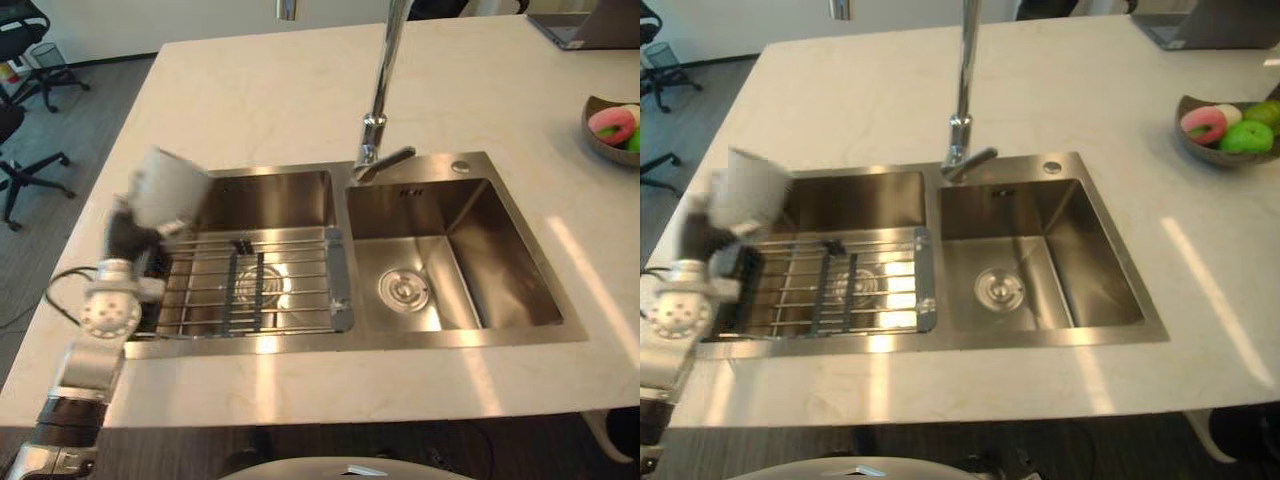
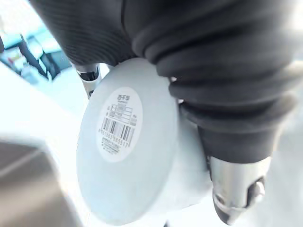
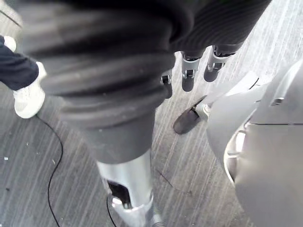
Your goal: Walk over to the sink, pick up the cup, carry it to the dishwasher, place the cup inside the dishwasher, then close the dishwasher door
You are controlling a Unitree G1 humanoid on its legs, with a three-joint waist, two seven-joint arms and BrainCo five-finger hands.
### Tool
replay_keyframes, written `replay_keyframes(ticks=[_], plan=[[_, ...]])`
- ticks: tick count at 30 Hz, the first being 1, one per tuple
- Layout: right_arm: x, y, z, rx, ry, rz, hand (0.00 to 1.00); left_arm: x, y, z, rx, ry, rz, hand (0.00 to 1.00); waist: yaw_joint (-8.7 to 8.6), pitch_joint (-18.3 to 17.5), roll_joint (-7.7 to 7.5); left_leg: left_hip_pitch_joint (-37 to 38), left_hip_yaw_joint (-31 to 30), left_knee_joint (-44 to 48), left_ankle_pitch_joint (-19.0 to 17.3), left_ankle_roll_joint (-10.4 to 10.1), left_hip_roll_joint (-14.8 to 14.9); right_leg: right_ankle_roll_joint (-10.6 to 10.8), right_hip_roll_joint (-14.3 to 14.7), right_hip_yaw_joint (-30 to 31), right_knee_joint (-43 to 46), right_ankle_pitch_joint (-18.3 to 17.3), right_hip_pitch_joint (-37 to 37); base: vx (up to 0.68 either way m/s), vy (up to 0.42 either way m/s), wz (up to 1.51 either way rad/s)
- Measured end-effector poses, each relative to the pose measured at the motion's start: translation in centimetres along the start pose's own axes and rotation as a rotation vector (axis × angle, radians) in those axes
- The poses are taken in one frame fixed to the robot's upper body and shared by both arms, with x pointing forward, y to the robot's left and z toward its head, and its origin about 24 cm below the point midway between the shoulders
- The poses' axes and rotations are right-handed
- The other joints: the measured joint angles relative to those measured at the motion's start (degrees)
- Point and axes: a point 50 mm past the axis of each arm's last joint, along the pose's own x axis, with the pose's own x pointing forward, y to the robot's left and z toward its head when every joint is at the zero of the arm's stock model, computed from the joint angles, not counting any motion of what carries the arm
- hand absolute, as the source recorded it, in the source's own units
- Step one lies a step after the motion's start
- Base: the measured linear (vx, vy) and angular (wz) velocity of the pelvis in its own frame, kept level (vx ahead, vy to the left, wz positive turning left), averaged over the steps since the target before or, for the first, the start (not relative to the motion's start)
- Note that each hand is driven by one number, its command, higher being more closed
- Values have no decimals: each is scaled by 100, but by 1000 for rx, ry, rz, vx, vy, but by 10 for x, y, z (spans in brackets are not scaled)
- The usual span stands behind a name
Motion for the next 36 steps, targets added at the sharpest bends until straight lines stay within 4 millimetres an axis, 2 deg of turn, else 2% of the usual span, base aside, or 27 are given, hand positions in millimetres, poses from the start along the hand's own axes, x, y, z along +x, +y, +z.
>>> replay_keyframes(ticks=[1,2,4,10,12,15,18,19,20,21,22,23,24,25,26,27,29,30,31,32,33,34,36], plan=[[0,-3,-2,14,5,-7,0,1,6,7,-49,-33,42,100,34,-9,2,-3,-38,0,6,-2,3,-15,1,-13,25,-12,7,-13,-15,24],[-1,-8,-5,37,13,-19,0,1,14,19,-139,-89,98,100,137,-31,19,-3,-58,0,12,-2,19,-42,4,-32,104,-32,-4,-24,-9,15],[-1,-12,-6,57,15,-27,0,-5,24,26,-271,-117,147,100,246,-106,29,-12,-75,-2,15,0,20,-45,1,-87,133,-35,-9,-36,-5,9],[-2,-18,-15,102,26,-25,0,-15,58,15,-674,-51,303,100,427,-311,4,-104,-230,-38,93,34,10,-52,-14,-251,219,-108,-52,-94,-6,10],[-2,-23,-19,112,40,-39,0,-18,67,13,-769,-55,331,100,481,-344,-27,-113,-252,-38,90,23,4,-53,-22,-262,212,-107,-59,-61,9,5],[-3,-28,-24,124,47,-60,0,-20,73,11,-799,-65,321,100,571,-473,-144,-207,-333,-38,111,5,-22,-62,-36,-289,223,-89,-139,-49,14,8],[-3,-29,-27,147,46,-68,0,-25,71,7,-802,-44,301,100,616,-562,-271,-268,-418,-38,114,8,-76,-56,-66,-224,317,-65,-198,6,10,5],[-3,-30,-27,157,45,-70,0,-26,69,5,-813,-38,300,100,615,-570,-275,-284,-488,-38,108,12,-94,-116,-84,-209,416,-122,-237,27,25,28],[-4,-30,-28,173,45,-71,0,-30,62,-1,-841,-15,298,100,577,-570,-280,-339,-732,-38,63,72,-152,-353,-139,-130,781,-371,-324,-4,28,64],[-5,-33,-32,180,48,-71,0,-33,47,-7,-868,25,265,100,483,-571,-303,-435,-1141,-38,49,93,-262,-723,-224,0,1347,-721,-474,-3,32,93],[-5,-34,-34,184,48,-69,0,-33,38,-9,-874,51,235,100,431,-566,-315,-479,-1335,-37,49,94,-321,-913,-260,142,1642,-870,-561,10,26,137],[-6,-37,-40,192,61,-77,0,-35,22,-14,-870,93,169,100,373,-554,-361,-488,-1702,-32,65,93,-392,-923,-307,510,2233,-931,-743,76,3,147],[-7,-41,-45,190,74,-84,0,-36,13,-18,-843,122,130,100,367,-507,-316,-511,-1972,5,213,109,-400,-791,-294,840,2673,-972,-883,82,-21,135],[-7,-40,-47,179,81,-79,0,-37,13,-20,-821,127,128,100,377,-501,-379,-508,-2049,8,265,111,-431,-659,-296,1005,2779,-1055,-872,77,-51,101],[-7,-36,-48,170,87,-62,0,-37,15,-20,-801,127,139,100,383,-497,-503,-600,-2140,203,277,162,-494,-484,-315,1163,2758,-1193,-777,69,-131,69],[-5,-21,-40,122,68,-10,0,-37,17,-20,-780,126,159,100,515,-442,-572,-963,-2187,930,61,179,-552,-459,-262,1302,2543,-1370,-612,35,-160,55],[-3,-3,-22,80,18,68,0,-36,17,-20,-758,129,174,100,599,-278,-430,-1245,-2151,1605,-64,209,-530,-450,-107,1318,2213,-1481,-312,-113,-147,37],[-3,12,0,42,-46,133,0,-37,18,-20,-750,130,179,100,646,-103,-272,-1319,-2026,1956,-68,208,-475,-349,13,1310,1988,-1672,-8,-257,-118,37],[-4,15,7,20,-67,150,0,-37,18,-20,-746,132,181,100,655,-40,-150,-1306,-1953,1969,-73,202,-434,-185,44,1272,1972,-1774,38,-301,-107,56],[-5,15,20,-7,-108,161,0,-40,19,-22,-734,145,181,100,610,18,82,-1270,-1804,1876,-159,241,-321,-242,146,1120,2120,-1838,57,-344,-102,75],[-6,12,33,-47,-145,160,0,-43,25,-22,-709,142,179,100,623,49,298,-1194,-1370,1665,-381,407,-136,-286,159,910,2318,-1909,47,-300,-106,90],[-7,7,33,-66,-142,148,0,-43,32,-21,-693,126,187,100,635,28,306,-1193,-912,1623,-565,607,-31,-349,45,776,2301,-1878,61,-251,-91,75],[-6,5,32,-96,-132,140,0,-40,52,-11,-651,46,204,100,632,26,305,-1245,-284,1768,-567,653,127,-419,-108,459,2294,-1771,-20,-131,-26,73]])
